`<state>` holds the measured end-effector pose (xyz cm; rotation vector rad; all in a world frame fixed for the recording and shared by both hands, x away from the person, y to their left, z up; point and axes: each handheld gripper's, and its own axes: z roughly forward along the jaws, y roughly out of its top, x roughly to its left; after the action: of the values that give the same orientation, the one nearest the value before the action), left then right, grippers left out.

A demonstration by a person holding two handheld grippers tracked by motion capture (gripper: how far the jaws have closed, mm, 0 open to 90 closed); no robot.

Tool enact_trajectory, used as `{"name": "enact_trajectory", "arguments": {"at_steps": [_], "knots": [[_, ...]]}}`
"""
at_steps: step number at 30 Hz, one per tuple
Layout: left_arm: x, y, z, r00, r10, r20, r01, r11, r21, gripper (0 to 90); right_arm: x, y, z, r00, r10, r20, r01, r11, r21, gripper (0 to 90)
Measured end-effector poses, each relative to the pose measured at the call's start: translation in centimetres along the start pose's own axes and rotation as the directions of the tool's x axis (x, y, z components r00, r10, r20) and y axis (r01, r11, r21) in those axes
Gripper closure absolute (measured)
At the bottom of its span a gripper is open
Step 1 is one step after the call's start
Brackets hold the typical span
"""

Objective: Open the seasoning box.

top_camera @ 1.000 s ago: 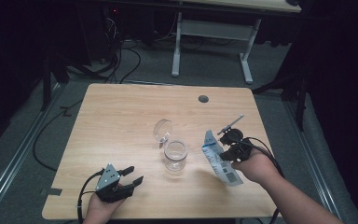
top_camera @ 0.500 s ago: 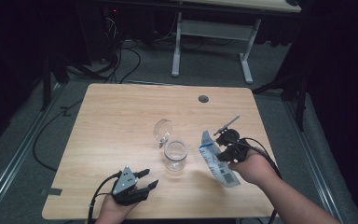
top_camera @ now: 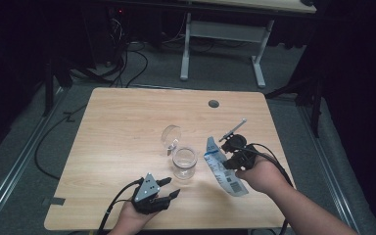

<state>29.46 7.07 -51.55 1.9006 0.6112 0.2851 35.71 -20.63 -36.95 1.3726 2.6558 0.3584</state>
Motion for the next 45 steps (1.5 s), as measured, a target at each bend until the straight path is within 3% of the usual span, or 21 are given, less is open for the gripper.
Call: {"name": "enact_trajectory", "arguments": {"at_steps": [21,29,30,31,45], "knots": [[-3.0,1.1,2.2,0.9919,0.061,0.111,-0.058,0.9979,-0.028,40.2,1.8,0.2,-1.2,1.0,0.009,-0.004,-0.009,1.0,0.003,90.0],[-3.6,1.3,2.7,0.9893,0.078,0.123,-0.074,0.9967,-0.033,39.9,2.4,0.3,-1.0,0.9999,0.005,-0.015,-0.005,1.0,0.011,90.0],[-3.7,1.3,2.8,0.9888,0.081,0.125,-0.077,0.9965,-0.031,39.8,2.7,0.3,-1.0,0.9994,0.031,-0.014,-0.031,0.999,0.021,90.0],[-3.7,1.3,2.8,0.9886,0.082,0.126,-0.079,0.9964,-0.031,39.8,2.6,0.4,-1.0,0.9999,-0.004,-0.016,0.004,1.0,0.01,90.0],[-4.6,1.2,4.1,0.9856,0.098,0.138,-0.095,0.9951,-0.027,38.8,4.0,1.5,-0.9,0.9994,-0.023,-0.027,0.023,1.0,0.003,90.0]]}}
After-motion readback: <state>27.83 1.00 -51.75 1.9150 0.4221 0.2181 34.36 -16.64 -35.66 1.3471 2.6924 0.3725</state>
